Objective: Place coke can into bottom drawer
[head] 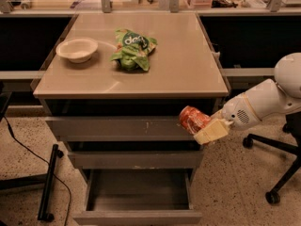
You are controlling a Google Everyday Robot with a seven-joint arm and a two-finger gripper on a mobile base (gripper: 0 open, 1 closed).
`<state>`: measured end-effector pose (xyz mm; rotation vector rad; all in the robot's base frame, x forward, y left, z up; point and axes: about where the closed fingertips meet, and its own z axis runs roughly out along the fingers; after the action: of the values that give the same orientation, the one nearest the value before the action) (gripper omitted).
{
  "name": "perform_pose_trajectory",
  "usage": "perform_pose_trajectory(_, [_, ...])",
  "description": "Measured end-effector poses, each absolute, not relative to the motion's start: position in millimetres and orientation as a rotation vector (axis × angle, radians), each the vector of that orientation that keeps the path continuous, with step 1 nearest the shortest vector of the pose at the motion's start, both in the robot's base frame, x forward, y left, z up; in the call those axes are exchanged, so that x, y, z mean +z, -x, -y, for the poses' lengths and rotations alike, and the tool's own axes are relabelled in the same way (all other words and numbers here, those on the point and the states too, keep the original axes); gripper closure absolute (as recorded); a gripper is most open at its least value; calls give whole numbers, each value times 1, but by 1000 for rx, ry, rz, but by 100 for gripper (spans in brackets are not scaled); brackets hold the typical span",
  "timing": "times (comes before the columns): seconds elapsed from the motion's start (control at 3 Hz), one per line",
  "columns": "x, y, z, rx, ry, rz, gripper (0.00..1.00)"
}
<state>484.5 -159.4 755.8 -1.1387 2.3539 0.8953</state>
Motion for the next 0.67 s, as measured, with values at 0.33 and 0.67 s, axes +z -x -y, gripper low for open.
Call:
perform_pose_trajectory(0.33, [753, -480, 156, 902, 1131, -2346, 100])
perform_pose_trajectory(0.67, [705, -474, 147, 993, 1014, -2383, 100])
